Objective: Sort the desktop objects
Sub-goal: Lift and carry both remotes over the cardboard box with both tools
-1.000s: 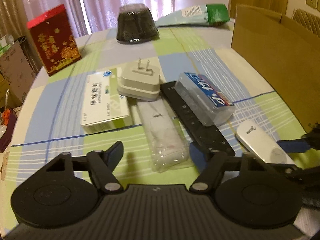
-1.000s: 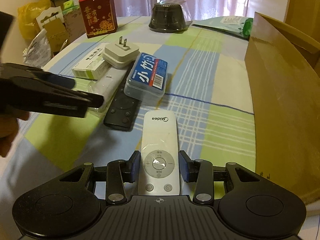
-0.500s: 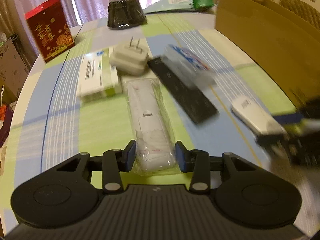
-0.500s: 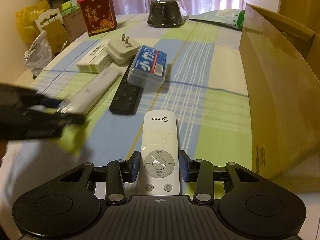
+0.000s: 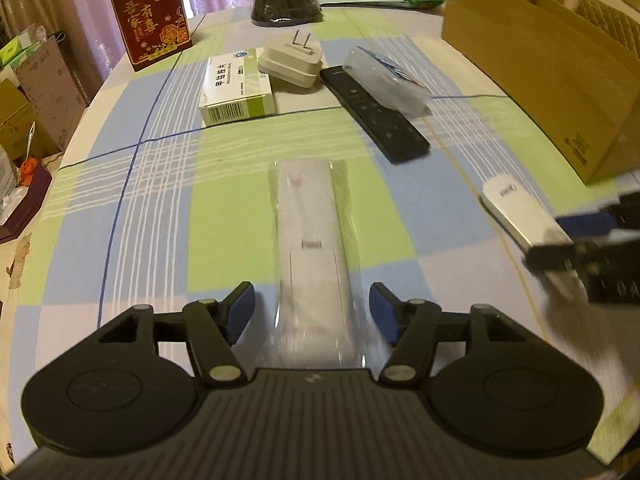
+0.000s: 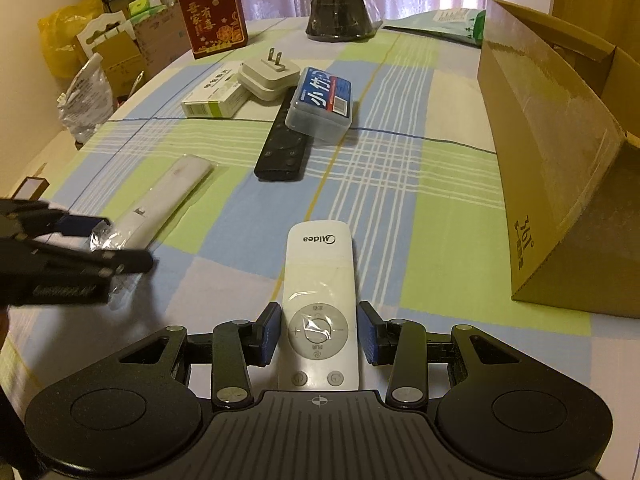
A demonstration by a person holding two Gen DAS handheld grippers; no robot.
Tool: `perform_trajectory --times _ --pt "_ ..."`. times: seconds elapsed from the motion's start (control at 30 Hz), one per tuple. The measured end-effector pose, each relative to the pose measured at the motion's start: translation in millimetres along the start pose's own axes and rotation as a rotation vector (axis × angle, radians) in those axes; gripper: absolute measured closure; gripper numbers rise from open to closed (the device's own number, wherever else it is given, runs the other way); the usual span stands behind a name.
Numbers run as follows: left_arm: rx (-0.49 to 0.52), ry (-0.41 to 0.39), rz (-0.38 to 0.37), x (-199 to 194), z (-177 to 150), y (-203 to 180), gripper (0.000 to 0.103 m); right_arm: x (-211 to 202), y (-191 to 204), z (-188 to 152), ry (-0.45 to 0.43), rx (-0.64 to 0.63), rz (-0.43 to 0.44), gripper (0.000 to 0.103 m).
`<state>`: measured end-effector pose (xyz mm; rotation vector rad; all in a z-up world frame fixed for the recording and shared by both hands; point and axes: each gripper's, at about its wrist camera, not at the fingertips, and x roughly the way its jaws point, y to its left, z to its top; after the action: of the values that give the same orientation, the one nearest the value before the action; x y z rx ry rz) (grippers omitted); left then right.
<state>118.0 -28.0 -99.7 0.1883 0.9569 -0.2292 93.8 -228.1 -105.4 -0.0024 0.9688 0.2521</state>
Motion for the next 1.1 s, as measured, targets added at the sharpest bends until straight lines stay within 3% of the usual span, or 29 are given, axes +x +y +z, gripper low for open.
perform_trajectory --times 0.1,0.27,0.3,0.33,0.63,0.7,0.73,0.8,1.1 --pt "0.002 -0.001 -0.002 6 7 1 0.045 2 -2 1 -0.007 -0.002 -0.004 0.063" --pt "0.012 0.002 -0.031 5 6 3 0.068 2 -5 0 -0.022 0.004 -0.005 0.059" --pt "0.012 0.005 -0.030 4 5 3 0.069 2 -6 0 -0.025 0.005 -0.004 0.039" --pt "0.012 0.006 -0.031 3 5 3 0.069 1 -5 -1 -0.032 0.007 -0.012 0.026" --pt "0.008 0.011 -0.061 -12 -8 7 0.070 3 -6 -3 -0.031 0.014 -0.016 0.027" --pt "0.001 0.013 -0.062 -16 -10 7 0.070 4 -5 -3 -0.033 0.008 -0.019 0.027" --pt "-0.002 0.014 -0.062 -17 -11 7 0.070 4 -4 -3 -0.034 0.003 -0.022 0.034" --pt "-0.003 0.014 -0.063 -21 -13 7 0.070 3 -1 -2 -0.033 -0.031 -0.045 0.063" --pt "0.024 -0.009 -0.075 -42 -13 -3 0.070 -19 -4 -1 -0.041 -0.003 -0.051 0.063"
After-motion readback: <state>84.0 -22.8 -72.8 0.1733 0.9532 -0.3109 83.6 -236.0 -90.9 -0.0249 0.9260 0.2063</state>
